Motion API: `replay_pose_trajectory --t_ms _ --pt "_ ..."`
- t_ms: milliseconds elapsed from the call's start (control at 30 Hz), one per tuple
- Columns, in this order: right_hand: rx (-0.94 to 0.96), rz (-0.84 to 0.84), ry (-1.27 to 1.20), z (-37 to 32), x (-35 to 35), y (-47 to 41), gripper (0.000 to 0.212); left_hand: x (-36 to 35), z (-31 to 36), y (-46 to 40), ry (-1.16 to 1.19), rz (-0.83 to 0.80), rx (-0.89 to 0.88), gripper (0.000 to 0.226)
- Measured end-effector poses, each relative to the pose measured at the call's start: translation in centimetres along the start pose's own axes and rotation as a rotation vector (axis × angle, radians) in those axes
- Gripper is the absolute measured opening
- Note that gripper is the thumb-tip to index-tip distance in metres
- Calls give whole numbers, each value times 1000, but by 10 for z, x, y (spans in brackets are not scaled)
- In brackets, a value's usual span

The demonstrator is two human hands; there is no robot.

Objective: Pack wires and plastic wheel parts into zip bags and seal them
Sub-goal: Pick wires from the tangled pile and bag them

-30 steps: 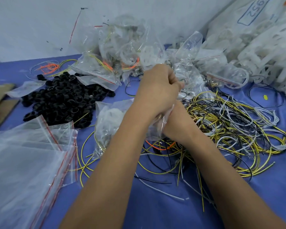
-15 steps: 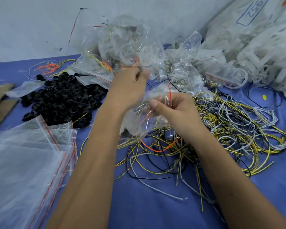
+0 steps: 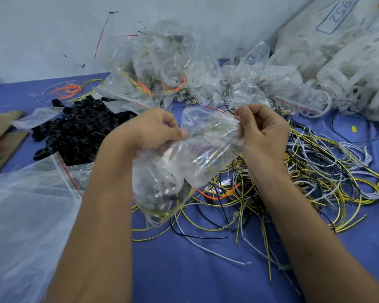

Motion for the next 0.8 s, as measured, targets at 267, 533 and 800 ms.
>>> replay_pose_trajectory --t_ms 267,533,800 --pt "-283 40 -227 4 -2 -26 48 4 19 9 700 -10 -9 25" --pt "-473 -332 -6 37 -15 -9 43 -41 -41 -9 667 -72 190 41" --pt "-460 -333 -330 35 -10 -11 53 -15 -46 -10 919 -30 -126 28"
Point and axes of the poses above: each hand's wrist, its own y-axis away from the middle knuckle, its own x-axis out of the back of the hand, z = x × y, the point moved 5 cm from there along -y, towards the middle knuckle, and after that the axes turned 1 degree about -z, right-handed, at the moved point
